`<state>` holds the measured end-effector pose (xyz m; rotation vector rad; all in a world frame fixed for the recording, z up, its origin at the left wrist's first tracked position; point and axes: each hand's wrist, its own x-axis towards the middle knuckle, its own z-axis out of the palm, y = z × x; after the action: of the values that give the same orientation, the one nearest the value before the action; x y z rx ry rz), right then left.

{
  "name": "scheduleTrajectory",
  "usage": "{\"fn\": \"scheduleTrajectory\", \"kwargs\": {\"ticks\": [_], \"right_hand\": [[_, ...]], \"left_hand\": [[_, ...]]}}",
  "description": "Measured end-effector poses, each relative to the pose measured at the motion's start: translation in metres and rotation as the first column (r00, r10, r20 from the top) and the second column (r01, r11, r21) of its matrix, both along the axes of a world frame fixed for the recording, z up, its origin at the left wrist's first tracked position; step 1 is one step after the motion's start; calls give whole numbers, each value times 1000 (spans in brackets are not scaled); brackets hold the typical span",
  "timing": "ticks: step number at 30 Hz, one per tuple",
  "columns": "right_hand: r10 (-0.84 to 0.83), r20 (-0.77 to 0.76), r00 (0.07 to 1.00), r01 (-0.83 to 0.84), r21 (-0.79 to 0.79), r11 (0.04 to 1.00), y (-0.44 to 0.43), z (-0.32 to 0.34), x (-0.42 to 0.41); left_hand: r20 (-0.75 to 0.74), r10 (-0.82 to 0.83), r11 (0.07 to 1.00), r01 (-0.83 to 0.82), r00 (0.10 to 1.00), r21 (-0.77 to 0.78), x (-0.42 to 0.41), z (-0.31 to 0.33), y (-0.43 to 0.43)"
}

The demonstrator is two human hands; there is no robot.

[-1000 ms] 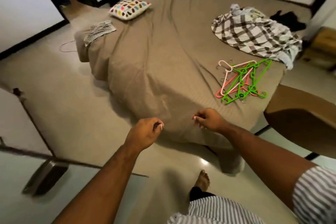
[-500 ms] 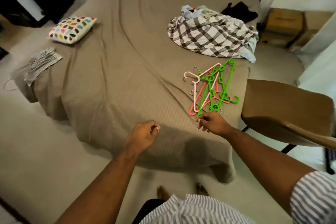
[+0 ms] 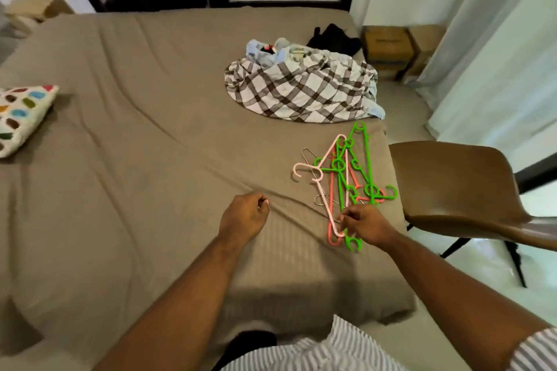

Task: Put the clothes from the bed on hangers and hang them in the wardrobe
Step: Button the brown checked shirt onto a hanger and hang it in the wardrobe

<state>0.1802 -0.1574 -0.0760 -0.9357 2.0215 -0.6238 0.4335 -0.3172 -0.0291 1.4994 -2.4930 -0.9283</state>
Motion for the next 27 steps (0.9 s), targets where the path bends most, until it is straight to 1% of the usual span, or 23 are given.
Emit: {"fn": "scheduleTrajectory", "kwargs": {"ticks": [4, 7, 10, 12, 14, 16, 18, 20, 22, 25, 27], "right_hand": [[-45, -24, 999, 47, 51, 998, -39, -3, 35], [-83, -26, 996, 85, 84, 993, -69, -5, 52], [-24, -61, 998, 32, 125, 992, -99, 0, 48], [45, -130, 991, -26, 147, 989, -125, 9, 35], [75, -227, 971, -42, 148, 988, -156, 17, 14], [73, -305, 950, -35, 127, 991, -192, 15, -13], [109, -354, 929, -65, 132, 989, -229, -1, -38], [230, -408, 884, -156, 206, 966, -263, -26, -59], [339, -472, 814, -215, 298, 930, -294, -51, -76], [442, -539, 717, -234, 411, 881, -334, -83, -100], [474, -576, 666, -216, 460, 861, -356, -102, -117]], "left_hand": [[2, -65, 998, 65, 998, 7, 17, 6, -85], [10, -121, 992, 121, 993, -22, 15, 8, -147], [94, -184, 977, 193, 978, -90, -2, 15, -191], [100, -204, 968, 216, 974, -131, -16, 20, -216], [87, -211, 961, 223, 974, -163, -29, 24, -237], [64, -213, 961, 221, 975, -164, -41, 22, -255], [31, -208, 966, 211, 978, -147, -50, 12, -268], [-7, -193, 971, 190, 981, -146, -56, -4, -279], [0, -179, 972, 176, 984, -153, -60, -25, -288], [45, -176, 972, 181, 983, -148, -64, -61, -297], [41, -176, 975, 180, 983, -128, -69, -84, -302]]}}
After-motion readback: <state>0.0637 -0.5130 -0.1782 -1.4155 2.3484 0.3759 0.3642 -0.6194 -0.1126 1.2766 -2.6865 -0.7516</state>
